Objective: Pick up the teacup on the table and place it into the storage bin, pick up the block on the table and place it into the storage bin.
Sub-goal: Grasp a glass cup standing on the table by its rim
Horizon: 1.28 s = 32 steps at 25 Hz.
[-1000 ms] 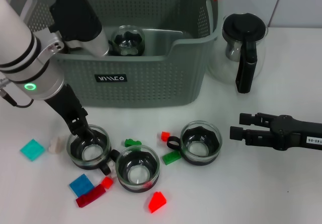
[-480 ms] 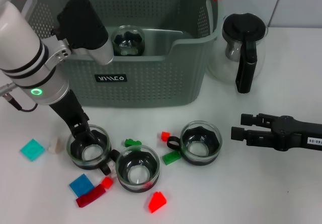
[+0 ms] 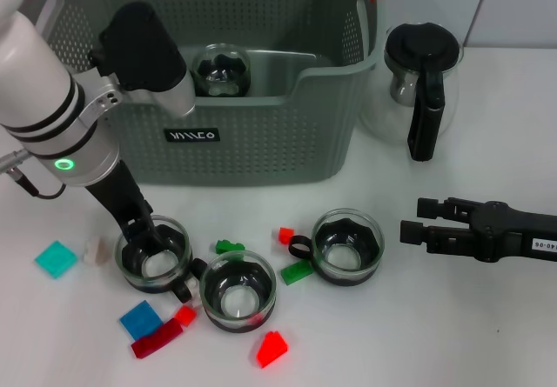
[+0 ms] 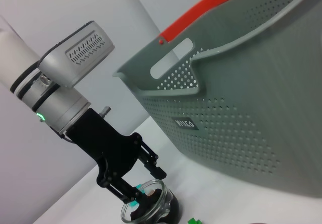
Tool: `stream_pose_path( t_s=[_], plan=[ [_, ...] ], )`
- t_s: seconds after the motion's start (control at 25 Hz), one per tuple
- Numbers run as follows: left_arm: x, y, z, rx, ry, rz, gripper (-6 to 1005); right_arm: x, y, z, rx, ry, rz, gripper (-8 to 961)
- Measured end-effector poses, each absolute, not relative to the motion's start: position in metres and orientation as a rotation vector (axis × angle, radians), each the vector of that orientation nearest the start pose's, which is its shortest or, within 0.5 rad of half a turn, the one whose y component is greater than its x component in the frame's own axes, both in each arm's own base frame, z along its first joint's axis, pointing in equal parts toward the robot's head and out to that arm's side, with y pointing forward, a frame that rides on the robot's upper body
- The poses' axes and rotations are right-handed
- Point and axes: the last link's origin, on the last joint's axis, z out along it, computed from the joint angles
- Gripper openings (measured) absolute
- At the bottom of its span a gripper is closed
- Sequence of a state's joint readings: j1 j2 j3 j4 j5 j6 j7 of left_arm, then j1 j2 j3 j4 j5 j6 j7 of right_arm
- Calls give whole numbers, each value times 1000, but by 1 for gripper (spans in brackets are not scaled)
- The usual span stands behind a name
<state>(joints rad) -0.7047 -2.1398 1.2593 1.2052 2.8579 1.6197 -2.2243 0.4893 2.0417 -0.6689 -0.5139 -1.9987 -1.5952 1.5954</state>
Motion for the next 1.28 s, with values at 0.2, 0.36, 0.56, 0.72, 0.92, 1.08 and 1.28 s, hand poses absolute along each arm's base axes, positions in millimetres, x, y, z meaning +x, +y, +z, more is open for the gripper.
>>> stream_pose_path(
  t_s=[0.2,0.36,0.56,0.72,0.92,1.08,1.28],
  plan=[
    [-206,361,-5,-2683,-643,850,557,286,304,-8,-2666,1133,810,915],
    [-208,361,-6,-2683,-648,852,556,286,304,-8,-2666,1134,810,914],
    [-209,361,-7,-2680,-650,849,554,287,302,-10,-2666,1138,812,914],
    [-212,362,-10,-2676,-657,847,553,288,302,-9,-2665,1140,812,914],
    [-212,365,-12,-2657,-651,846,552,289,301,-9,-2663,1141,811,914],
    [-215,364,-15,-2653,-657,868,551,289,301,-9,-2664,1142,810,914],
    [-212,366,-14,-2638,-650,859,549,290,300,-9,-2662,1142,807,914]
  ],
)
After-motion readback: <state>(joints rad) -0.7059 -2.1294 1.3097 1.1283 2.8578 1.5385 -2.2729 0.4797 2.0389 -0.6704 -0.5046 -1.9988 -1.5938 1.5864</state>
